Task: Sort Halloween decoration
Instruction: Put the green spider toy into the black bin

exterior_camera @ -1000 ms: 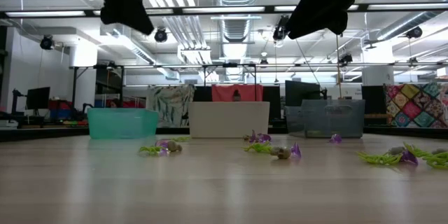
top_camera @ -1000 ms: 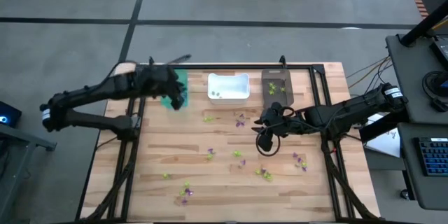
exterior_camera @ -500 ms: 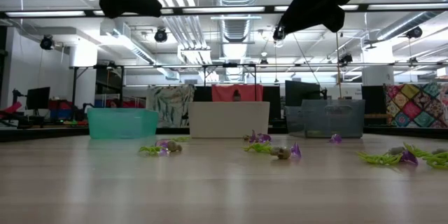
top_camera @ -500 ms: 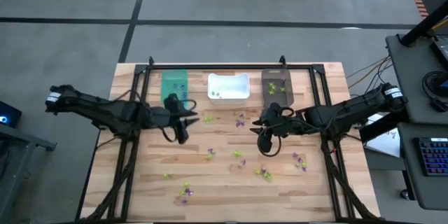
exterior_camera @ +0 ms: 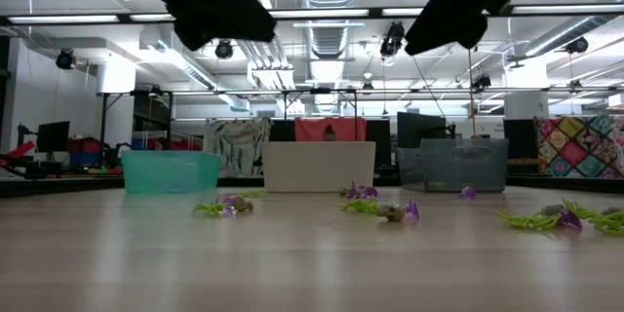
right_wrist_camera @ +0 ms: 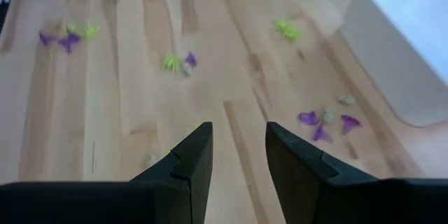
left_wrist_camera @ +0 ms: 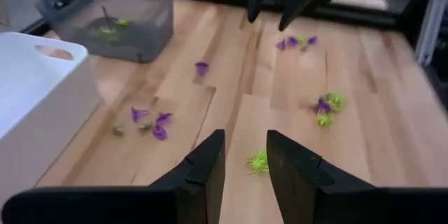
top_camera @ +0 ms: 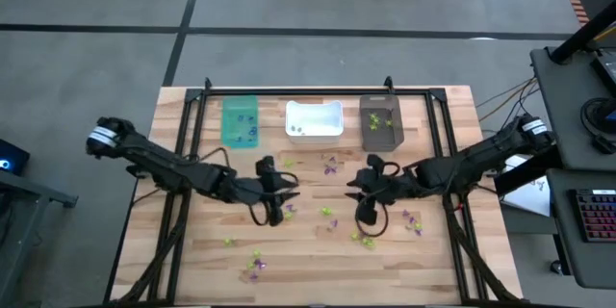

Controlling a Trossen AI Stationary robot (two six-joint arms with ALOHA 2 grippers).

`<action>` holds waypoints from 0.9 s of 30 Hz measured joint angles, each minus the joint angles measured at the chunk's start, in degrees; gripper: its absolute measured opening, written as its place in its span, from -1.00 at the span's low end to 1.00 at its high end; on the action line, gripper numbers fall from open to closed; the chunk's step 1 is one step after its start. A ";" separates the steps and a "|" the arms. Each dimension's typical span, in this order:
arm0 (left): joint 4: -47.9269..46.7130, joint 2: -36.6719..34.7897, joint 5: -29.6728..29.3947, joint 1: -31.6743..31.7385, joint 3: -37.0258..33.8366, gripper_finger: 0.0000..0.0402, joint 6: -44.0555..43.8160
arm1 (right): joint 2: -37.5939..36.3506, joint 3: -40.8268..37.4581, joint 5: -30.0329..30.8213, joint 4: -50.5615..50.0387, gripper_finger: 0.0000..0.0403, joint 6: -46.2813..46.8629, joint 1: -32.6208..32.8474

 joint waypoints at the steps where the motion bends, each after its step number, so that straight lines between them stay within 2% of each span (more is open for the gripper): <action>1: -0.04 1.57 -0.02 -0.07 0.77 -0.56 0.25 | 1.03 -0.16 0.00 0.60 -0.39 -0.91 0.37; 13: 2.97 17.00 -0.04 -2.28 6.40 -0.56 0.86 | 16.45 -0.31 0.36 9.79 -0.39 0.44 2.96; 22: 7.79 25.37 -0.04 -2.47 9.05 -0.60 1.07 | 21.76 -0.37 0.48 13.02 -0.39 1.62 4.43; 27: 7.44 28.10 -1.62 -2.47 9.89 -0.61 0.16 | 24.28 -0.64 2.33 17.75 -0.39 -2.06 4.52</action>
